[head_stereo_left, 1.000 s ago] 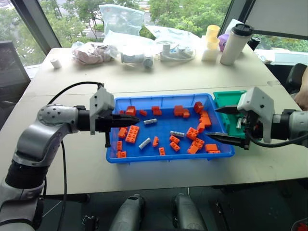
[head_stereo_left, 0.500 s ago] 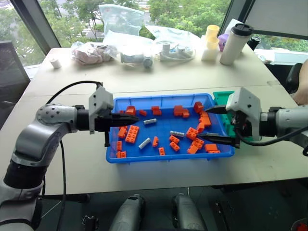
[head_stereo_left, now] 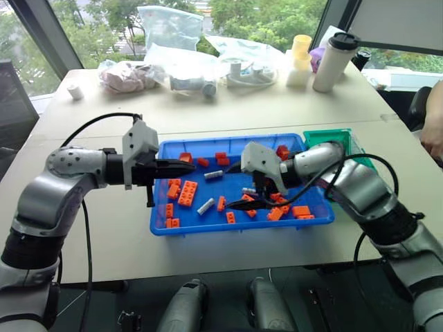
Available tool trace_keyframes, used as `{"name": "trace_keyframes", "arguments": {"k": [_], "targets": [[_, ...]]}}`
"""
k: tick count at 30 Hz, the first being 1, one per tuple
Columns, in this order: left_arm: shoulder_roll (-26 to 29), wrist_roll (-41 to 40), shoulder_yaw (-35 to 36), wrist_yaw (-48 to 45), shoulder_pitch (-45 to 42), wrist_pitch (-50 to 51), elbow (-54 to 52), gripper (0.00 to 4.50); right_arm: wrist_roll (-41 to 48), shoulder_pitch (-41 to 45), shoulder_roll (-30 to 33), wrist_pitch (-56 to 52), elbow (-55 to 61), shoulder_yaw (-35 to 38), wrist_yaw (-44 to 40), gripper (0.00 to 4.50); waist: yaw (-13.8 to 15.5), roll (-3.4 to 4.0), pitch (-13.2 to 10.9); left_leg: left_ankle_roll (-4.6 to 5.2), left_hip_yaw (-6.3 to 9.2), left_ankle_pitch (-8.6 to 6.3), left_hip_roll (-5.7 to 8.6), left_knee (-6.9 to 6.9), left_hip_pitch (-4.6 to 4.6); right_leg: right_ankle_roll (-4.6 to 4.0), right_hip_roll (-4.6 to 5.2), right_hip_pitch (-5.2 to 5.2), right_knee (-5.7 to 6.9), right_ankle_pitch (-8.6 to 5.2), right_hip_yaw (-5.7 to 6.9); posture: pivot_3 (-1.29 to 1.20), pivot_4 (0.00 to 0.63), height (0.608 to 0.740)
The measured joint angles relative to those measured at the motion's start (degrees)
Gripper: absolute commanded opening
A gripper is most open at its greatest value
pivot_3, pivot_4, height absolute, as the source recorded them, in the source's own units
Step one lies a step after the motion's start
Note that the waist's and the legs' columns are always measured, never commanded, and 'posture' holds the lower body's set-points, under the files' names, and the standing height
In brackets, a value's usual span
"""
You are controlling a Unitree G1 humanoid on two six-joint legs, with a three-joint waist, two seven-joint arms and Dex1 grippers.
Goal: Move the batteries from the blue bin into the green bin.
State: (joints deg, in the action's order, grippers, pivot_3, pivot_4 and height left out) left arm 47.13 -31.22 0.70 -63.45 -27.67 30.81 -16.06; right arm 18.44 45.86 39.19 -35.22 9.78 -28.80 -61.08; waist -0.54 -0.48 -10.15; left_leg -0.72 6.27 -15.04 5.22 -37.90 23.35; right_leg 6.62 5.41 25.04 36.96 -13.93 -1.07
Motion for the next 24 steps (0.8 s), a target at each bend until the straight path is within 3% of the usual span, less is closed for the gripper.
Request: {"name": "trace_keyframes", "arguments": {"k": [7,15,18,22,24], "targets": [[0.4,0.0,0.9,1.2,2.2,0.2,-2.4,0.00,-10.6,4.8,-8.9,11.7,-15.1,-8.0,-6.9,4.44,-0.4,0.00,0.0,-0.22,-0.02,0.12,-0.02,0.04,0.01,0.00,-0.05,0.11,0.09,0.00,-0.05,0.00,0.150,0.740],[1.7,-0.6,2.3,2.2,4.5,1.3,-4.4,0.00,-17.1,6.7,-16.8,18.2,-26.2,-9.5,-9.7,4.44,-0.4,0.00,0.0,-0.25,0.00,0.13,-0.02,0.04,0.01,0.00,-0.07,0.16,0.12,0.00,-0.07,0.00,0.150,0.740],[1.8,-0.7,2.5,2.4,4.7,1.4,-4.4,0.00,-19.0,6.7,-18.3,20.1,-29.3,-9.5,-10.2,3.66,-0.4,0.00,0.0,-0.26,0.00,0.14,-0.01,0.04,0.01,-0.01,-0.07,0.15,0.13,0.00,-0.07,0.00,0.150,0.740],[1.8,-0.7,2.5,2.5,4.7,1.4,-4.5,0.00,-21.4,7.1,-19.6,23.5,-31.1,-9.3,-10.3,1.41,-0.5,0.01,0.0,-0.27,0.00,0.14,-0.02,0.05,0.01,-0.01,-0.08,0.17,0.16,0.00,-0.06,0.00,0.150,0.740],[1.8,-0.7,2.5,2.6,4.7,1.4,-4.6,0.00,-22.0,7.1,-20.0,24.0,-31.5,-9.1,-10.3,0.53,-0.5,0.01,0.0,-0.27,0.00,0.14,-0.02,0.05,0.00,-0.01,-0.08,0.16,0.16,0.00,-0.06,0.00,0.150,0.740]]}}
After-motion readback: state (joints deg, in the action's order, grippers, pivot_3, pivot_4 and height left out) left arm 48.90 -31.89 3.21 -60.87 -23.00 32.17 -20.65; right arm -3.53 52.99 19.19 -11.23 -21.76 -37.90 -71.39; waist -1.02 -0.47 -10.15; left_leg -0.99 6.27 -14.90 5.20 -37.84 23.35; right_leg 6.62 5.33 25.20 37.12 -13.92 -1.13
